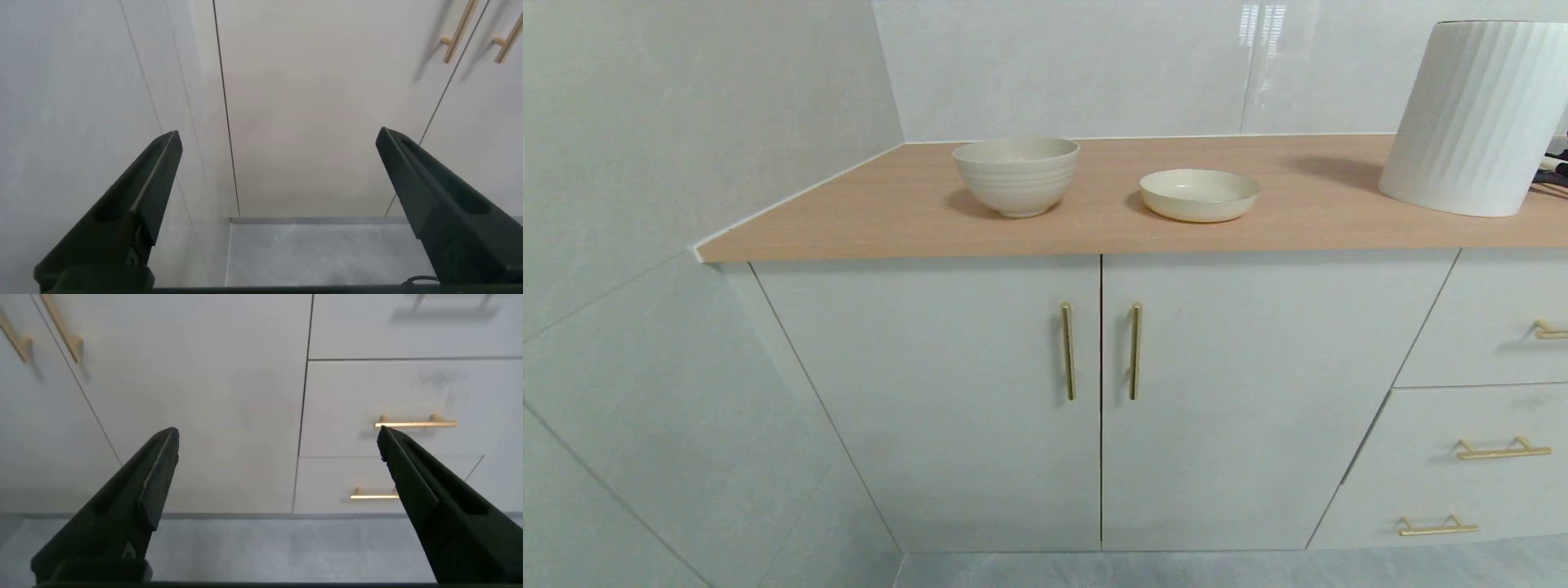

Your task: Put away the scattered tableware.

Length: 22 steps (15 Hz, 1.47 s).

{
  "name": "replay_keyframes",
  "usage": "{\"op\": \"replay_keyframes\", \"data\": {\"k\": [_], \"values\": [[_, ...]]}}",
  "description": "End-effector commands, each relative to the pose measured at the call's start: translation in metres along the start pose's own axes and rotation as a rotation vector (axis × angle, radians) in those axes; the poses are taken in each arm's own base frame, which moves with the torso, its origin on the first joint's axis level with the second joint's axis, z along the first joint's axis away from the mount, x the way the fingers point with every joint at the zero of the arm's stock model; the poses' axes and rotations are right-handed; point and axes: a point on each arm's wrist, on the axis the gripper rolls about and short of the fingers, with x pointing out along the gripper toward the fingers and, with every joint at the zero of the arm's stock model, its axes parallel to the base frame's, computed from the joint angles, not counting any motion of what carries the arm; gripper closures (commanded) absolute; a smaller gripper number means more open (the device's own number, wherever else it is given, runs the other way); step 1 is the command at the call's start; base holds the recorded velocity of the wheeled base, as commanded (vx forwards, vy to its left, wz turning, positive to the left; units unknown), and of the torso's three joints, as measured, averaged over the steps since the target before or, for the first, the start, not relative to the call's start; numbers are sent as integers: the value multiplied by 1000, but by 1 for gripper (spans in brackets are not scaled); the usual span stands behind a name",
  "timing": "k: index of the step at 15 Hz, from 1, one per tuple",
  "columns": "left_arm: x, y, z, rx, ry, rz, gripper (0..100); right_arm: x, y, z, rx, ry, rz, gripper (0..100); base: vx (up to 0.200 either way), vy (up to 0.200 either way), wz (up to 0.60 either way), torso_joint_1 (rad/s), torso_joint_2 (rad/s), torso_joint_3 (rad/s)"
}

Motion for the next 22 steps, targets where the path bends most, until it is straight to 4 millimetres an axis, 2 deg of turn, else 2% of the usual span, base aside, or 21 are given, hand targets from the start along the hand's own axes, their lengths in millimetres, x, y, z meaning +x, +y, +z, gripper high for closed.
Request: {"op": "replay_keyframes", "data": {"k": [1, 2, 4, 5, 6, 8, 10, 12, 14, 16, 17, 20, 21, 22], "values": [[0, 0, 0, 0, 0, 0, 0, 0, 0, 0, -11, -2, 1, 0, 0, 0, 0, 0, 0, 0], [0, 0, 0, 0, 0, 0, 0, 0, 0, 1, -12, -3, 1, 0, 0, 0, 0, 0, 0, 0], [0, 0, 0, 0, 0, 0, 0, -6, 0, 30, -4, -70, 49, 0, 0, 0, 0, 0, 0, 0], [0, 0, 0, 0, 0, 0, 0, 4, 1, 79, 23, -39, 139, 0, 0, 0, 0, 0, 0, 0], [0, 0, 0, 0, 0, 0, 0, 18, 1, 97, 20, 18, 175, 0, 0, 0, 0, 0, 0, 0], [0, 0, 0, 0, 0, 0, 0, 74, 7, 134, 23, 189, 319, 0, 0, 0, 0, 0, 0, 0], [0, 0, 0, 0, 0, 0, 0, 120, 15, 150, 36, 296, 404, 0, 0, 0, 0, 0, 0, 0], [0, 0, 0, 0, 0, 0, 0, 149, 39, 150, 17, 386, 538, 0, 0, 0, 0, 0, 0, 0], [0, 0, 0, 0, 0, 0, 0, 186, 76, 139, -43, 516, 610, 0, 0, 0, 0, 0, 0, 0], [0, 0, 0, 0, 0, 0, 0, 212, 104, 131, -76, 585, 655, 0, 0, 0, 0, 0, 0, 0], [0, 0, 0, 0, 0, 0, 0, 223, 115, 130, -81, 600, 662, 0, 0, 0, 0, 0, 0, 0], [0, 0, 0, 0, 0, 0, 0, 278, 154, 116, -62, 599, 676, 0, 0, 0, 0, 0, 0, 0], [0, 0, 0, 0, 0, 0, 0, 291, 168, 113, -18, 566, 685, 0, 0, 0, 0, 0, 0, 0], [0, 0, 0, 0, 0, 0, 0, 291, 168, 113, -18, 566, 685, 0, 0, 0, 0, 0, 0, 0]]}}
